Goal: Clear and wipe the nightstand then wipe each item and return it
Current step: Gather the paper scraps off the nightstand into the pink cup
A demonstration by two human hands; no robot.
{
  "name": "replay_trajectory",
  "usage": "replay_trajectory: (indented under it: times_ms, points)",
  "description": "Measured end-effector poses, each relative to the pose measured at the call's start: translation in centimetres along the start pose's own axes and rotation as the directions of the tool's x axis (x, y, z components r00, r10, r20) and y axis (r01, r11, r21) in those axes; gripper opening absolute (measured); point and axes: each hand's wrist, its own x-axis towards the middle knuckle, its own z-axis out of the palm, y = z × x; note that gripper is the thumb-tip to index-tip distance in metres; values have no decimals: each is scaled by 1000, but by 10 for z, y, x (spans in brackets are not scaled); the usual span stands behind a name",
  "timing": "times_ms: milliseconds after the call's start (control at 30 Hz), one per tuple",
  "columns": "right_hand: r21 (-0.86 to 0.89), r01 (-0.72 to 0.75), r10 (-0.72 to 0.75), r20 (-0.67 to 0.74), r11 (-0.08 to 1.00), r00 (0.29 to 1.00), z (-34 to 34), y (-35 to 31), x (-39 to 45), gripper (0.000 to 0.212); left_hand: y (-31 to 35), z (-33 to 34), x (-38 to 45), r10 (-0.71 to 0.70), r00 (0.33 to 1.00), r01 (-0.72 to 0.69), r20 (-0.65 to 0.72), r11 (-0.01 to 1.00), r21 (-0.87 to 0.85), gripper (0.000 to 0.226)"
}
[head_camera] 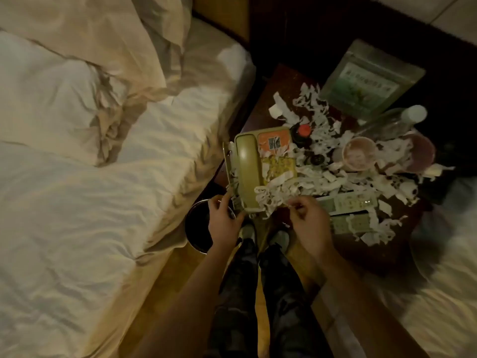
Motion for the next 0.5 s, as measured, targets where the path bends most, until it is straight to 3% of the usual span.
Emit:
replay_trajectory:
  times_ms: [67, 133, 267, 500]
  points:
    - [28, -20, 21, -24, 999, 999, 2, -4, 8, 15, 3, 0, 8, 123, 992, -121, -3, 978, 170, 57]
    - [38, -1, 3, -43, 999, 999, 4, -4, 14, 15, 1, 4, 15, 131, 991, -132, 18, 970, 205, 47]
    - [119, 70, -61, -80, 990, 995, 10, 1, 14, 21, -9, 11, 18, 123, 992, -125, 26, 973, 196, 25]
    - [196, 122, -100, -119, 973, 988, 15, 4, 1, 19, -16, 15, 11, 79, 996, -83, 43, 991, 101, 19]
